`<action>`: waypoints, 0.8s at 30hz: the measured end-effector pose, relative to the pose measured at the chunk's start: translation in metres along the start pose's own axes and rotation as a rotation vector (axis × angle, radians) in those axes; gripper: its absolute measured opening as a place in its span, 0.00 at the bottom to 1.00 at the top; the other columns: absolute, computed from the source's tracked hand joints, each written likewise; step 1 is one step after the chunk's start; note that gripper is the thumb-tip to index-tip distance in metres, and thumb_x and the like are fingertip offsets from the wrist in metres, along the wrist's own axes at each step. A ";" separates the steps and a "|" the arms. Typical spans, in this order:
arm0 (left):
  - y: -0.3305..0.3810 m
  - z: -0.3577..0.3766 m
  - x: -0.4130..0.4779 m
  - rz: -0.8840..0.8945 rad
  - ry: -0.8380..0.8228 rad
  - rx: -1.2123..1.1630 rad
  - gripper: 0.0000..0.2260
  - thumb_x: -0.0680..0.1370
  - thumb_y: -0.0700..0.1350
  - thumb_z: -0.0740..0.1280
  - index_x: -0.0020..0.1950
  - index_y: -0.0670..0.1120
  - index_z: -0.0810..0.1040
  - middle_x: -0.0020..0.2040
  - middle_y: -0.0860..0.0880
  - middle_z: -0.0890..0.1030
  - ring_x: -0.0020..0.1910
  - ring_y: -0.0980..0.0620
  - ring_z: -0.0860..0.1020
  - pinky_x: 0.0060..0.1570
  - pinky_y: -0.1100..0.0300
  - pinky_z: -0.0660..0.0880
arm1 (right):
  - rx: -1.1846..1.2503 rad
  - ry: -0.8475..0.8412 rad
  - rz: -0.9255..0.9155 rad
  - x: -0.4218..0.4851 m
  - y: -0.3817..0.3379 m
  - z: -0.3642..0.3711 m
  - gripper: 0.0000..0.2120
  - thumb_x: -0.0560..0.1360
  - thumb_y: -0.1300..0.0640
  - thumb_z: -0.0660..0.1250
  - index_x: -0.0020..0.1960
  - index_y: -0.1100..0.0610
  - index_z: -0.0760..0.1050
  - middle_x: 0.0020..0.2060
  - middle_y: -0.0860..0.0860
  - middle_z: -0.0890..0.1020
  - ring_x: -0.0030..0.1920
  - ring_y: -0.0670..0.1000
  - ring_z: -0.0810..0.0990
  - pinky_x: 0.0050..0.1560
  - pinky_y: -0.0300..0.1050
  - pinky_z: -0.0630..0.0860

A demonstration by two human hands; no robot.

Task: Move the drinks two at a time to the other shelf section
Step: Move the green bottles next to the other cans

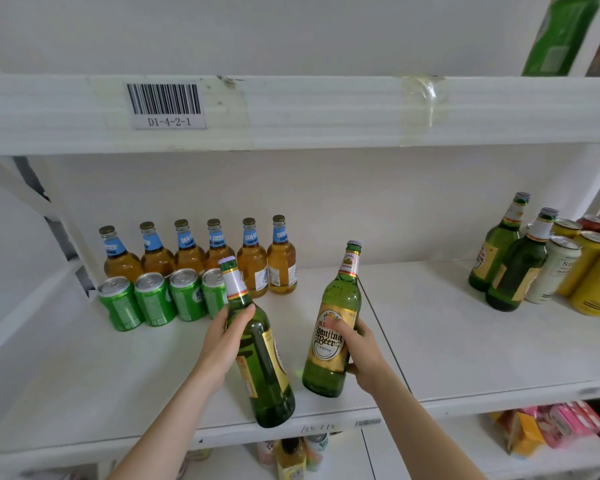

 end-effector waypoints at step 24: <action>0.015 0.043 -0.153 0.075 -0.162 0.070 0.13 0.77 0.57 0.68 0.54 0.50 0.76 0.50 0.48 0.82 0.52 0.50 0.80 0.49 0.53 0.76 | -0.013 0.092 -0.082 -0.161 0.020 -0.064 0.14 0.72 0.56 0.73 0.56 0.52 0.76 0.48 0.54 0.85 0.47 0.56 0.84 0.43 0.50 0.80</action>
Point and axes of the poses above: each hand's wrist, its own x-axis towards the middle knuckle, its own z-axis out of the palm, y = z × x, the point moved 7 cm from there along x, towards the middle knuckle
